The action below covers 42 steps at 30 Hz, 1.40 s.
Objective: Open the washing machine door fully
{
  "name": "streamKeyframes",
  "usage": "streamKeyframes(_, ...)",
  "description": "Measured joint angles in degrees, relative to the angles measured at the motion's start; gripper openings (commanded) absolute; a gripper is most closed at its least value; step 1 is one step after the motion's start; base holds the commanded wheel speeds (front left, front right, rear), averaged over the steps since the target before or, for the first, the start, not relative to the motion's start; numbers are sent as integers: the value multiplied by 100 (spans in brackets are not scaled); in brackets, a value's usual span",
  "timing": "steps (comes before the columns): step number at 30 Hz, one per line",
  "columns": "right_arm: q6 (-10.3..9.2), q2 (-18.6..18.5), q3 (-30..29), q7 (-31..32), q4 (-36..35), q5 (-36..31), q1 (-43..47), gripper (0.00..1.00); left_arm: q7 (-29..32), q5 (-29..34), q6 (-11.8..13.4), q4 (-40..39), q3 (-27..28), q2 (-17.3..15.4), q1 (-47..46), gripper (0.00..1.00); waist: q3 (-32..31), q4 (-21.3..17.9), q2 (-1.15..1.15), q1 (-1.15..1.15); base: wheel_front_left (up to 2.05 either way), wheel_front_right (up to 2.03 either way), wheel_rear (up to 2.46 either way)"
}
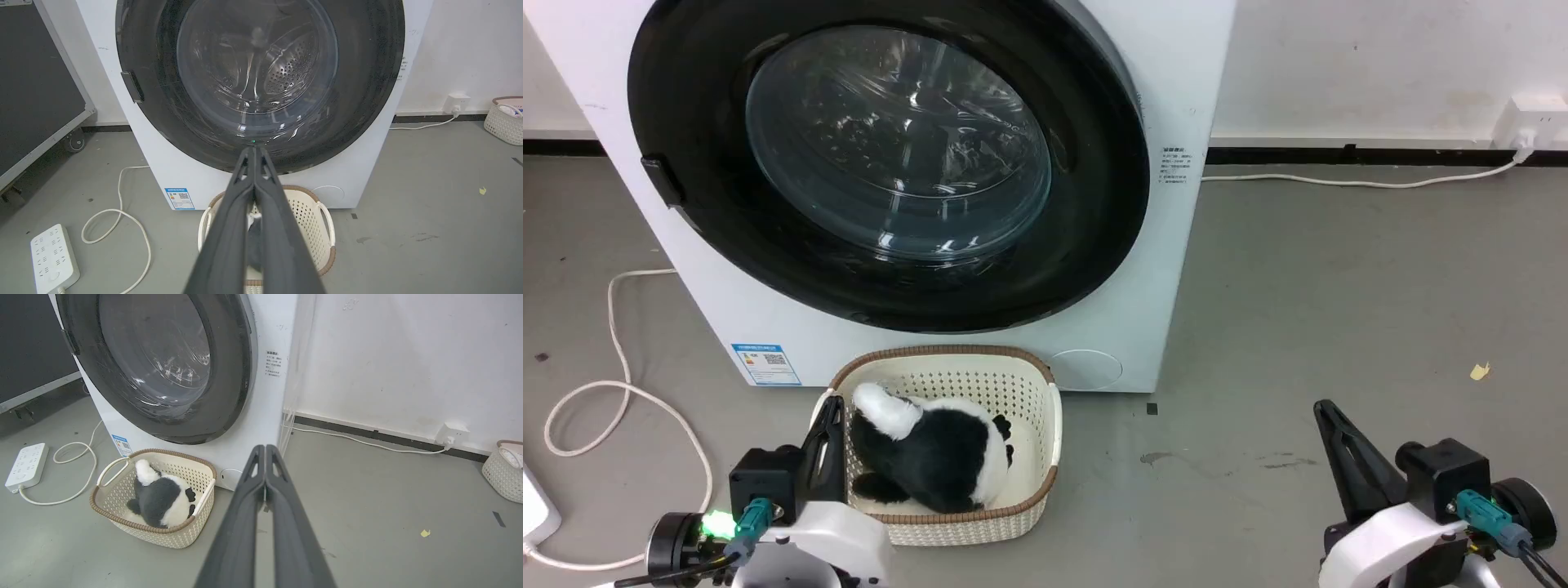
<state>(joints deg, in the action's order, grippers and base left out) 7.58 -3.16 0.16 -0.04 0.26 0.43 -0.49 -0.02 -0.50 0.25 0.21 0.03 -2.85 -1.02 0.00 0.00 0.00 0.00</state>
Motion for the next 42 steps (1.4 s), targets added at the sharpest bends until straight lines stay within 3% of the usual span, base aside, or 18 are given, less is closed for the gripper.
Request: streamKeyframes(42, 0, 0, -2, 0, 0, 0, 0, 0, 0, 0, 0, 0, 0, 0, 0, 0, 0, 0, 0, 0, 0, 0, 0)
